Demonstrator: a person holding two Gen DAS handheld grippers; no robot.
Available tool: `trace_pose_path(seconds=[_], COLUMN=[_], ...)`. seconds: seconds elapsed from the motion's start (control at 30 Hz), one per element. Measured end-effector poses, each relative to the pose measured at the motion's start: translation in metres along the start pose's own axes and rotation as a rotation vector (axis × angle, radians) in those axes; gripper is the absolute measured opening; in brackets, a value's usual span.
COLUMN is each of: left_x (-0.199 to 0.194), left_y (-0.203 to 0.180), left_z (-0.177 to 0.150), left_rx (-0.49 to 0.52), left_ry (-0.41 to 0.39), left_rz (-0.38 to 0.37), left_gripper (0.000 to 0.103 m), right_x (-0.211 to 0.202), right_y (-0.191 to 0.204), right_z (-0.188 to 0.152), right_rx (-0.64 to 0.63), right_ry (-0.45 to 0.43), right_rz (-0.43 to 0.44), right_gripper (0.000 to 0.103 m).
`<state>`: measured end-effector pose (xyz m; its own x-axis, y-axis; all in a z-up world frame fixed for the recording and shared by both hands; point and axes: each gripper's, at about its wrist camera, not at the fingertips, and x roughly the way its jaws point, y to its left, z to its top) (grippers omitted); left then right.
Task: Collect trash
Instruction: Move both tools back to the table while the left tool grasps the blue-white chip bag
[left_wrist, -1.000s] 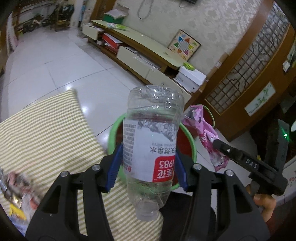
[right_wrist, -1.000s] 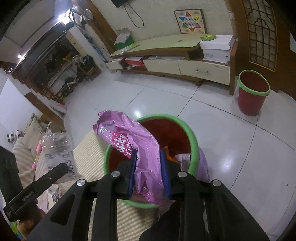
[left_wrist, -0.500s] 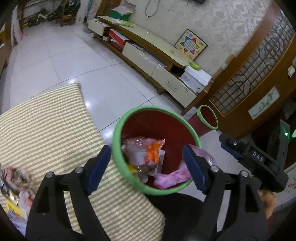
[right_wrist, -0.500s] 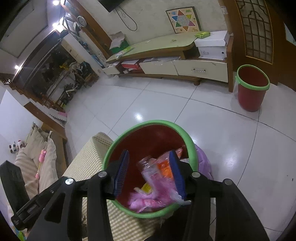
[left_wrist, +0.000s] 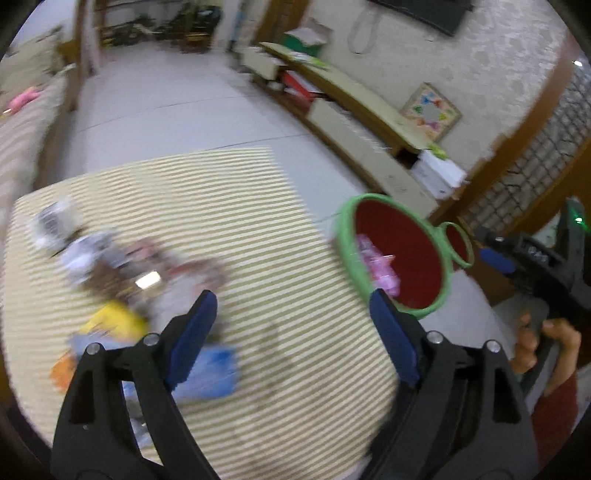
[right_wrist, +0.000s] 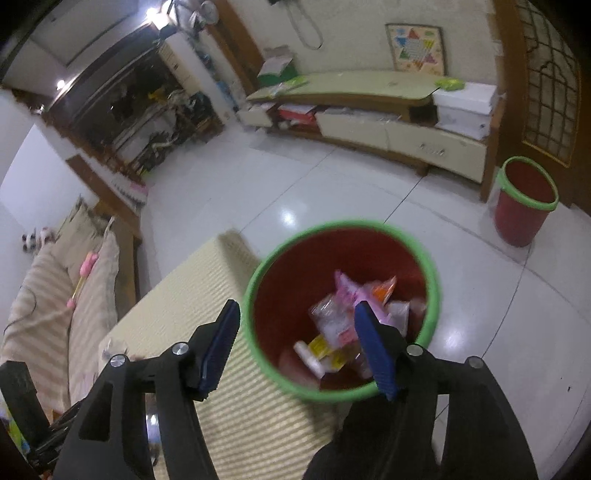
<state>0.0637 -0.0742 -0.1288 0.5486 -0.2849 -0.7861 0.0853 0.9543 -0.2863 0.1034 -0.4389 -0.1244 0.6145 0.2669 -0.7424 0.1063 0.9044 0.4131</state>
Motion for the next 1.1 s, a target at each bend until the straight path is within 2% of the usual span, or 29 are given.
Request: trace_pose_path(seconds=[0.17, 0.3, 0.4, 0.53, 0.7, 0.73, 0.77, 0.9, 0.93, 1.1], left_x=[-0.028, -0.041, -0.042, -0.024, 0.004, 0.006, 0.007, -0.001, -0.004, -0.03], left_y=[0.069, 0.114, 0.135, 0.146, 0.153, 0.155, 0.156, 0.162, 0.164, 0.167], left_z=[-0.027, -0.059, -0.082, -0.1, -0.104, -0.105, -0.105, -0.109, -0.111, -0.117], left_rx=[-0.117, -0.205, -0.297, -0.387, -0.433, -0.447, -0.455, -0.458, -0.453, -0.384], left_ry=[0.014, 0.055, 0.079, 0.121, 0.159, 0.157, 0.156, 0.15, 0.146, 0.116], left_rz=[0.114, 0.197, 0.218, 0.21, 0.177, 0.164, 0.156, 0.125, 0.12, 0.156], left_gripper=[0.082, 0.083, 0.083, 0.087, 0.087, 0.077, 0.06, 0.048, 0.03, 0.03], right_x=[0.017, 0.031, 0.035, 0.036, 0.036, 0.036, 0.036, 0.044, 0.047, 0.067], right_y=[0.037, 0.082, 0.113, 0.13, 0.154, 0.159, 0.163, 0.181, 0.186, 0.225], right_z=[-0.033, -0.057, -0.075, -0.088, -0.104, -0.108, -0.111, -0.125, -0.127, -0.145], right_rx=[-0.072, -0.237, -0.359, -0.363, -0.415, -0.438, -0.463, -0.571, -0.594, -0.833], right_ry=[0.093, 0.163, 0.163, 0.192, 0.233, 0.244, 0.251, 0.292, 0.302, 0.345], right_rz=[0.03, 0.03, 0.018, 0.08, 0.102, 0.105, 0.104, 0.112, 0.118, 0.138], right_gripper=[0.063, 0.063, 0.063, 0.064, 0.066, 0.066, 0.066, 0.066, 0.066, 0.066])
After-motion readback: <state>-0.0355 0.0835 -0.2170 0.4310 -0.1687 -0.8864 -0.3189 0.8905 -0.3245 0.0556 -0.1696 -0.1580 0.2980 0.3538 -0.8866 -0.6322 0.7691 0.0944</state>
